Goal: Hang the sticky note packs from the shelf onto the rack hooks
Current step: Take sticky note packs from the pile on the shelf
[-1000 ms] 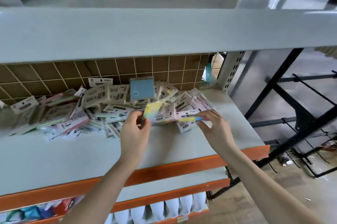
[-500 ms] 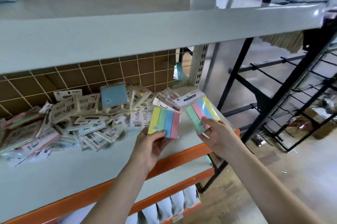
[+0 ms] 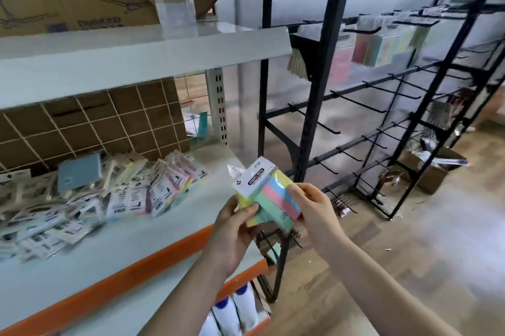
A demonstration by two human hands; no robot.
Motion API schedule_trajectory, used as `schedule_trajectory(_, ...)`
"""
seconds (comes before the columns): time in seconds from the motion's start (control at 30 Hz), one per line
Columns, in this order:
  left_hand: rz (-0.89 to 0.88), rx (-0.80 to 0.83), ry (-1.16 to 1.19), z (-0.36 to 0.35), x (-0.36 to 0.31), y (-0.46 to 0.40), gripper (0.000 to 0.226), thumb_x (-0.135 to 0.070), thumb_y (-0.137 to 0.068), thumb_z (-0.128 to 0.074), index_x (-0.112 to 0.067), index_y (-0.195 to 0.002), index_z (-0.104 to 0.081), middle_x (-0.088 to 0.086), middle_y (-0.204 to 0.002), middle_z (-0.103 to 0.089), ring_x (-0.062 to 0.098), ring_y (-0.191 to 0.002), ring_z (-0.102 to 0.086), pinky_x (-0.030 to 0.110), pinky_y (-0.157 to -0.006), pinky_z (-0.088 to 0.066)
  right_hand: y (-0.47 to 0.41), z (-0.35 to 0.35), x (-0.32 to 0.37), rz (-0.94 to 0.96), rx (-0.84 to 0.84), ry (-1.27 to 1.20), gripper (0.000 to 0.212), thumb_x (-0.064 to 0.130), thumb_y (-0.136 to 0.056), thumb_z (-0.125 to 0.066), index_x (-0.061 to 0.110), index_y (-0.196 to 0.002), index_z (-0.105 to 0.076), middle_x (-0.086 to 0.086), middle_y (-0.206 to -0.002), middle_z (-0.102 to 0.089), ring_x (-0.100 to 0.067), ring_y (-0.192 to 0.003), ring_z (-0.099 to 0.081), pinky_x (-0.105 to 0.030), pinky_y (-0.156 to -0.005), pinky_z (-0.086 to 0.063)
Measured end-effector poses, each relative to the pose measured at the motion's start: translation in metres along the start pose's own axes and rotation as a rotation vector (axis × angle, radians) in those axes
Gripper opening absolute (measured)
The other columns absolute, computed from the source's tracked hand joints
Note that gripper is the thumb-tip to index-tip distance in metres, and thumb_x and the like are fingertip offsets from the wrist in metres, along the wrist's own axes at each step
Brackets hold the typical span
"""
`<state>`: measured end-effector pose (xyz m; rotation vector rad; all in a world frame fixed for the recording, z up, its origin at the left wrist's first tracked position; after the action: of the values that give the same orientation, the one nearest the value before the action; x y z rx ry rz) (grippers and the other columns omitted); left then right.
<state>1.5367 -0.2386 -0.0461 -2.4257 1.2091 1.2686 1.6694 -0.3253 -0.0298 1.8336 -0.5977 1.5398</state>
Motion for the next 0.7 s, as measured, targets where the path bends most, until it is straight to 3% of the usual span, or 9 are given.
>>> schedule_trajectory(0.1, 0.047, 0.04, -0.11, -0.048, 0.037, 0.002, 0.043, -0.009, -0.066, -0.07, -0.011, -0.109, -0.064, 0.015, -0.1, -0.071, 0.026, -0.086, -0.071, 0.033, -0.062, -0.056, 0.003, 0.05, 0.012, 0.016, -0.051, -0.039, 0.014, 0.023, -0.092, -0.062, 0.009, -0.091, -0.066, -0.005, -0.075, -0.062, -0.014, -0.065, -0.059, -0.027, -0.053, -0.047)
schedule_trajectory(0.23, 0.084, 0.171, -0.204, -0.12, 0.077, 0.001, 0.029, -0.02, -0.073, -0.073, -0.014, -0.101, -0.07, 0.012, -0.101, -0.071, 0.024, -0.086, -0.068, 0.035, -0.073, -0.054, 0.008, 0.11, 0.028, 0.087, -0.134, -0.124, 0.015, 0.018, -0.093, -0.059, 0.004, -0.09, -0.063, -0.002, -0.067, -0.06, -0.011, -0.059, -0.055, -0.026, -0.054, -0.047)
schedule_trajectory(0.33, 0.079, 0.165, -0.375, -0.161, 0.095, -0.004, 0.051, -0.047, -0.073, -0.064, -0.008, -0.106, -0.063, 0.01, -0.105, -0.069, 0.024, -0.093, -0.066, 0.034, -0.082, -0.051, 0.014, 0.158, 0.045, 0.194, -0.256, -0.128, 0.015, 0.019, -0.092, -0.058, 0.005, -0.089, -0.062, 0.004, -0.063, -0.056, -0.012, -0.062, -0.05, -0.026, -0.056, -0.043)
schedule_trajectory(0.43, 0.034, 0.116, -0.54, -0.198, 0.098, -0.016, 0.066, -0.066, -0.067, -0.055, -0.013, -0.105, -0.064, 0.005, -0.098, -0.069, 0.02, -0.087, -0.067, 0.032, -0.077, -0.052, 0.02, 0.193, 0.063, 0.311, -0.303, -0.1, 0.013, 0.023, -0.095, -0.057, 0.011, -0.092, -0.061, 0.0, -0.077, -0.057, -0.012, -0.07, -0.051, -0.027, -0.06, -0.044)
schedule_trajectory(0.53, 0.013, -0.014, -0.47, -0.224, 0.096, -0.033, 0.062, -0.058, -0.067, -0.068, -0.012, -0.107, -0.059, 0.009, -0.094, -0.069, 0.022, -0.077, -0.069, 0.038, -0.067, -0.057, 0.021, 0.216, 0.075, 0.382, -0.328, -0.096, 0.013, 0.024, -0.098, -0.051, 0.016, -0.092, -0.06, 0.004, -0.079, -0.053, -0.01, -0.072, -0.048, -0.026, -0.063, -0.041)
schedule_trajectory(0.63, 0.005, -0.073, -0.351, -0.247, 0.097, -0.047, 0.045, -0.04, -0.079, -0.072, -0.01, -0.108, -0.055, 0.016, -0.1, -0.068, 0.032, -0.087, -0.069, 0.05, -0.077, -0.057, 0.016, 0.23, 0.084, 0.399, -0.327, -0.108, 0.014, 0.022, -0.098, -0.05, 0.013, -0.095, -0.06, 0.003, -0.079, -0.055, -0.007, -0.071, -0.05, -0.026, -0.065, -0.042)
schedule_trajectory(0.7, -0.017, -0.044, -0.316, -0.262, 0.098, -0.059, 0.04, -0.034, -0.082, -0.07, -0.009, -0.11, -0.057, 0.018, -0.102, -0.069, 0.034, -0.09, -0.068, 0.054, -0.082, -0.055, 0.01, 0.242, 0.088, 0.399, -0.311, -0.076, 0.013, 0.02, -0.098, -0.051, 0.013, -0.096, -0.061, -0.002, -0.082, -0.059, -0.014, -0.076, -0.053, -0.035, -0.069, -0.045)
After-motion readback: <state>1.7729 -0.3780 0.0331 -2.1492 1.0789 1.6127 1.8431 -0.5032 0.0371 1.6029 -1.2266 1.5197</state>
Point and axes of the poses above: each hand's wrist, its own y-axis away from the middle knuckle, its own z-axis out of the back of the hand, x = y × z, the point moved 7 cm from there along -y, towards the middle knuckle
